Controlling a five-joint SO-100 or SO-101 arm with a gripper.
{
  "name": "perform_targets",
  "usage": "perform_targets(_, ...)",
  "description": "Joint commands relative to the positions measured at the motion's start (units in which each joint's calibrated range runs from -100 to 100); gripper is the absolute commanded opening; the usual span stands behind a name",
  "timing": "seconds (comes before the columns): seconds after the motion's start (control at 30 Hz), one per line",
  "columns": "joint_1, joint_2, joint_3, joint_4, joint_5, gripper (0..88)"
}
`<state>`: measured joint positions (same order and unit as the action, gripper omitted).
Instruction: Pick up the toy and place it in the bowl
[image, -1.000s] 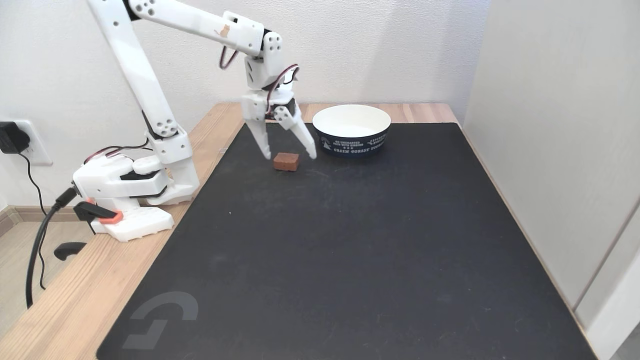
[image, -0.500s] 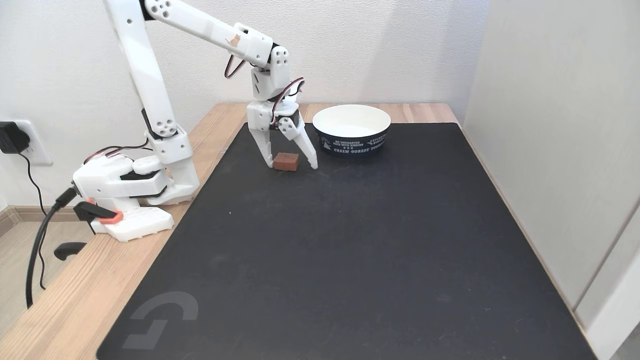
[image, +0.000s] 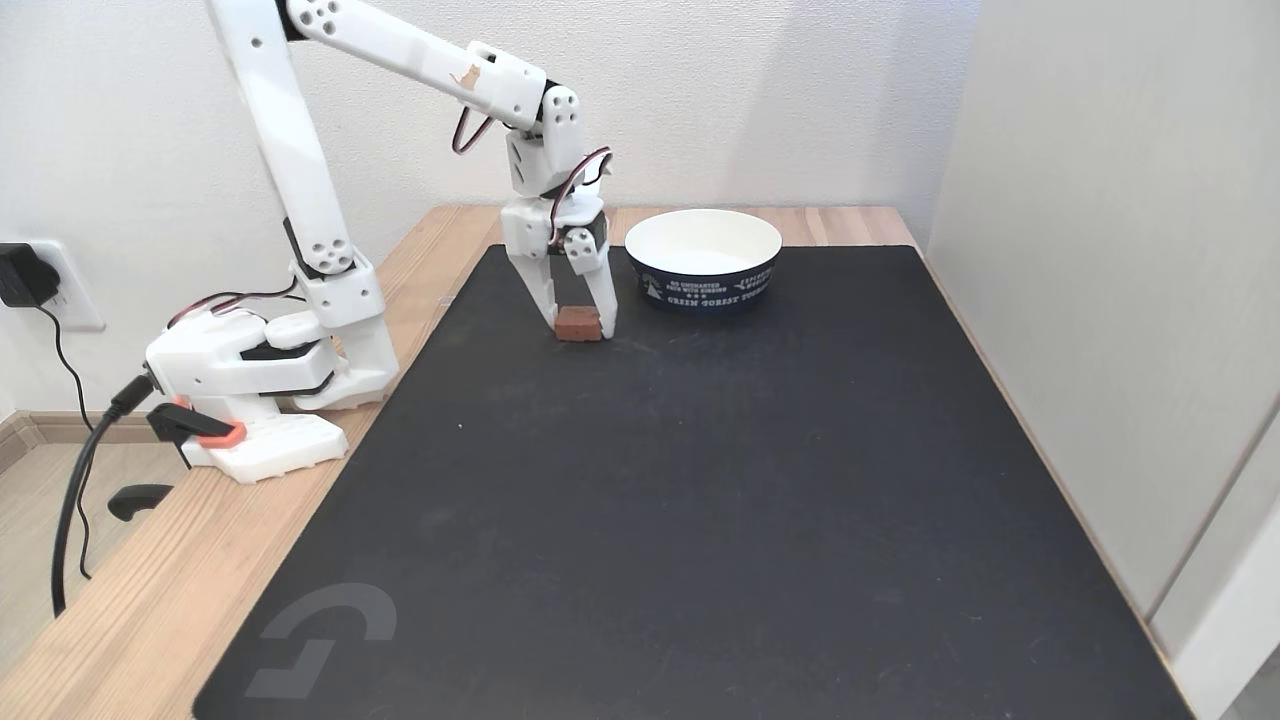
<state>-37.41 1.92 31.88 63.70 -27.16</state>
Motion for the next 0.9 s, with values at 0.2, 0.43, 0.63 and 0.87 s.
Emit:
perform_targets(0.2, -6.8, -10.9, -15.1, 3.0, 0.2, 4.9)
perform_targets(0.43, -4.5, -12.0, -30.7, 0.7, 2.2, 4.9)
perform_targets(0.63, 2.6, -3.0, -30.6, -7.9, 2.3, 4.9)
perform_targets(0.87, 1.2, 8.0, -31.1, -16.3, 2.3, 13.4)
